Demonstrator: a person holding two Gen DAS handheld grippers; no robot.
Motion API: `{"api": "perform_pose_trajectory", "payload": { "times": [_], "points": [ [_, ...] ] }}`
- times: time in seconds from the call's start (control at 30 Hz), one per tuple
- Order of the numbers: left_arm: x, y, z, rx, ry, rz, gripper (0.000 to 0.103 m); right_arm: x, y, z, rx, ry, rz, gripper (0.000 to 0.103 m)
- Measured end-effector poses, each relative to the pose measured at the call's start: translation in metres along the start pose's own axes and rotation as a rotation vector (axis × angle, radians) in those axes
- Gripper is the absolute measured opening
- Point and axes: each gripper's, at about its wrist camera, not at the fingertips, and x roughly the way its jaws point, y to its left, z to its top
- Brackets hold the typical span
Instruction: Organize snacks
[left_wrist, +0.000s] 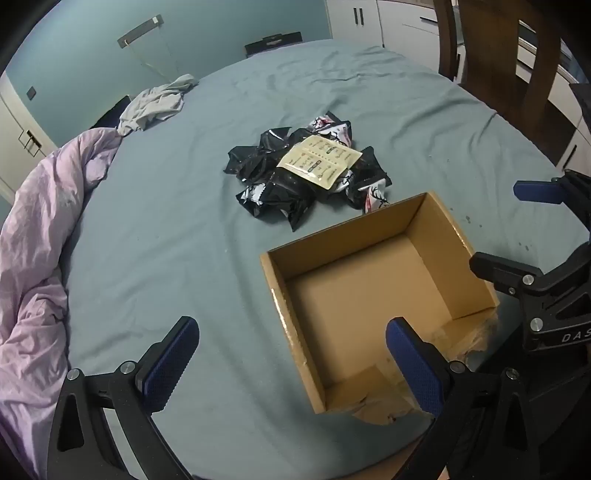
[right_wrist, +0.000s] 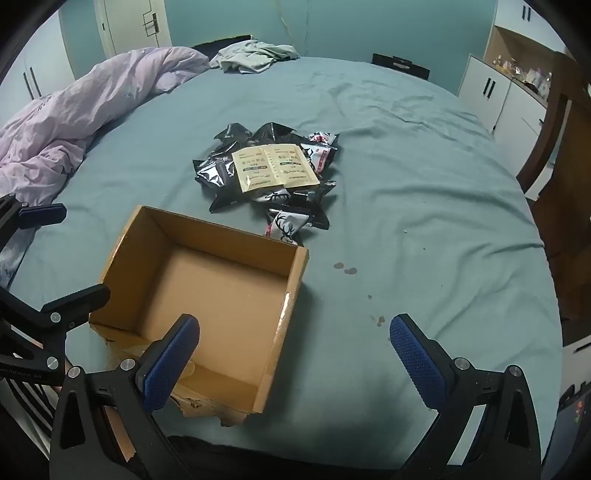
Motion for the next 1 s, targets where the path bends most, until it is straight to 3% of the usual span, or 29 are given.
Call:
{"api": "perform_pose_trajectory", "payload": {
  "times": [1.0],
  "points": [
    [-0.005,0.001,-0.001,-0.017,0.003,-0.035,0.103,0.007,0.008,0.001,-0.036,0.016,-0.051,0.103]
  ]
}}
